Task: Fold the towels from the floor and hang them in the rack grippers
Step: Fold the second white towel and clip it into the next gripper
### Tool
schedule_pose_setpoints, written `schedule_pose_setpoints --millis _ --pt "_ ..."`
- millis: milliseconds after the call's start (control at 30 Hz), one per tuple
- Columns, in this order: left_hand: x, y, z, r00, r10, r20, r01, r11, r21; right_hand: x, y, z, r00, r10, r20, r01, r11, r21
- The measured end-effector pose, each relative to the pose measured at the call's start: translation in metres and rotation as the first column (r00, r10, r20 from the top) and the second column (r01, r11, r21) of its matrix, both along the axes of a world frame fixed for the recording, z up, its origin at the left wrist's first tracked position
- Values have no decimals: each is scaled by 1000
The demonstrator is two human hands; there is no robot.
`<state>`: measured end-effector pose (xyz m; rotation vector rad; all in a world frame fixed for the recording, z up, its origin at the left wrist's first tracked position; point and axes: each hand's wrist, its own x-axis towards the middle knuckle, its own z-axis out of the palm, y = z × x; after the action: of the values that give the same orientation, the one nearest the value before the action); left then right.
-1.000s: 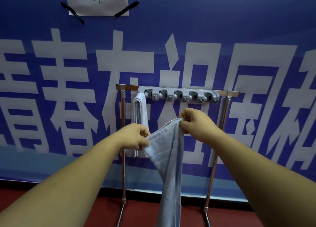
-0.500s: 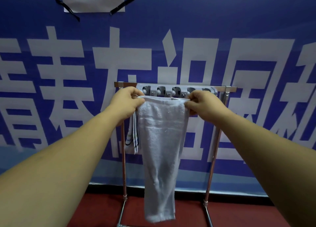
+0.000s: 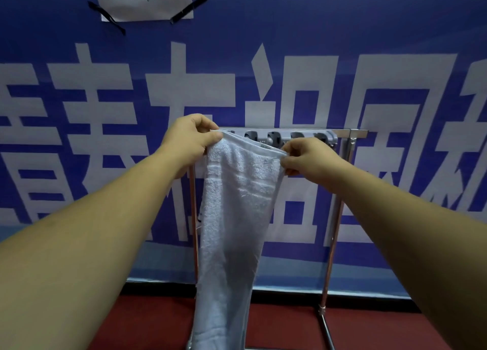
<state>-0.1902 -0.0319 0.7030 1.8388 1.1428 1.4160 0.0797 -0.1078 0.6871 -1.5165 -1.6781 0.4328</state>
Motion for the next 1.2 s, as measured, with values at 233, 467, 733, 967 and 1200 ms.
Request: schedule_pose_setpoints --millis 233,467,733,967,1200 --pt "-9 0 6 999 -32 -43 32 999 -5 -1 1 6 999 14 44 -15 1000 11" --pt "-11 -1 3 996 -85 6 85 996 -8 -4 5 9 995 -43 -92 52 994 100" --pt "-1 -1 -4 984 -109 142 112 994 -17 -2 4 11 968 -33 -250 79 981 176" --pt "1 0 -4 984 -111 138 115 993 -22 2 3 16 961 -42 -273 99 975 201" --pt "4 -1 -4 983 -134 124 139 990 -32 8 10 7 950 -50 -308 97 985 141"
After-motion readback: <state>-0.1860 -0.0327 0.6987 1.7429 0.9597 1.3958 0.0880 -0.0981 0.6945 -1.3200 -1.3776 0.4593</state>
